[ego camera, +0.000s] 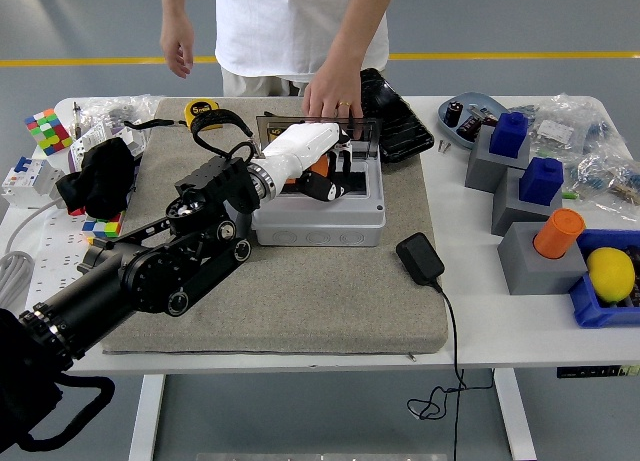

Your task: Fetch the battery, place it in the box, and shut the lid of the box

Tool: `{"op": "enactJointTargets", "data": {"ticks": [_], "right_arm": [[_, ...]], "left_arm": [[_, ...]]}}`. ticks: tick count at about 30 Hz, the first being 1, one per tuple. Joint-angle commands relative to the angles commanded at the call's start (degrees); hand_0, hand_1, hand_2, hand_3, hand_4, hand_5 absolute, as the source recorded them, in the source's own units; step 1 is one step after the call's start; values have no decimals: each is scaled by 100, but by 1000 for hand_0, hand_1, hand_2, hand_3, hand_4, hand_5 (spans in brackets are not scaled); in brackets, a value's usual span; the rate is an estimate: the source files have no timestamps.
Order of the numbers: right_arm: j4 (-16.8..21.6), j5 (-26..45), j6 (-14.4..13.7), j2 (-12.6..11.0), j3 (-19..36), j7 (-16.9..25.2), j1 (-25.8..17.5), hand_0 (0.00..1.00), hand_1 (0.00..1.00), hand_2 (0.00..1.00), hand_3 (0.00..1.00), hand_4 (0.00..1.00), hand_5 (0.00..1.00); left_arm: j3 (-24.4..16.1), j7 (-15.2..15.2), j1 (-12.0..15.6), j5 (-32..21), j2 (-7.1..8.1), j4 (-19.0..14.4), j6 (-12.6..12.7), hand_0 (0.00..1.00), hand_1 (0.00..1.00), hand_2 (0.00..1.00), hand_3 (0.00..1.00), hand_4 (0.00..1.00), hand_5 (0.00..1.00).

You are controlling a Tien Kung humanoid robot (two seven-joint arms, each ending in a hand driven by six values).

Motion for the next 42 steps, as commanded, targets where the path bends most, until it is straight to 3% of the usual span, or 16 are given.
{"op": "enactJointTargets", "data": {"ticks": [6,7,12,13,18,19,27,36,37,38,42], "right_arm": [[0,26,5,-3,-56,10,13,643,635,669,588,998,573],[0,36,5,-4,-68,13,15,642,635,669,587,998,572],[0,56,5,-7,-93,20,27,642,635,669,587,998,572],[0,49,5,-4,-82,18,26,642,636,669,586,998,569],[0,34,3,-1,-58,15,26,642,636,669,586,998,569],[0,34,2,0,-55,17,24,642,635,668,586,998,567],[0,12,3,18,-19,15,3,642,635,668,585,998,567],[0,63,-7,24,-7,33,-6,642,635,668,585,998,566],[0,62,-8,25,2,35,-8,642,635,668,585,998,566],[0,60,-10,27,11,38,-11,642,635,668,585,998,566],[0,44,-14,28,49,37,-24,642,635,668,585,998,566]], "left_arm": [[5,-98,-4,-64,0,35,36,174,155,248,403,751,2],[12,-107,-3,-74,0,36,35,288,355,407,516,910,2],[33,-208,9,-176,0,39,69,288,355,407,516,910,2],[35,-252,11,-169,0,41,94,518,603,574,745,998,47],[11,-351,19,-117,0,42,160,518,603,574,745,998,47],[12,-362,22,-137,0,34,164,661,706,722,814,998,146],[-99,-389,165,-286,0,-275,166,627,699,717,817,998,189],[-387,-153,622,-298,0,-1177,24,575,653,667,791,998,198],[-430,-152,681,-307,0,-1262,18,539,628,629,720,998,239],[-469,-158,733,-320,0,-1336,16,539,628,629,720,998,239],[-693,-192,1019,-377,159,-1696,23,539,628,629,720,998,239]]}}
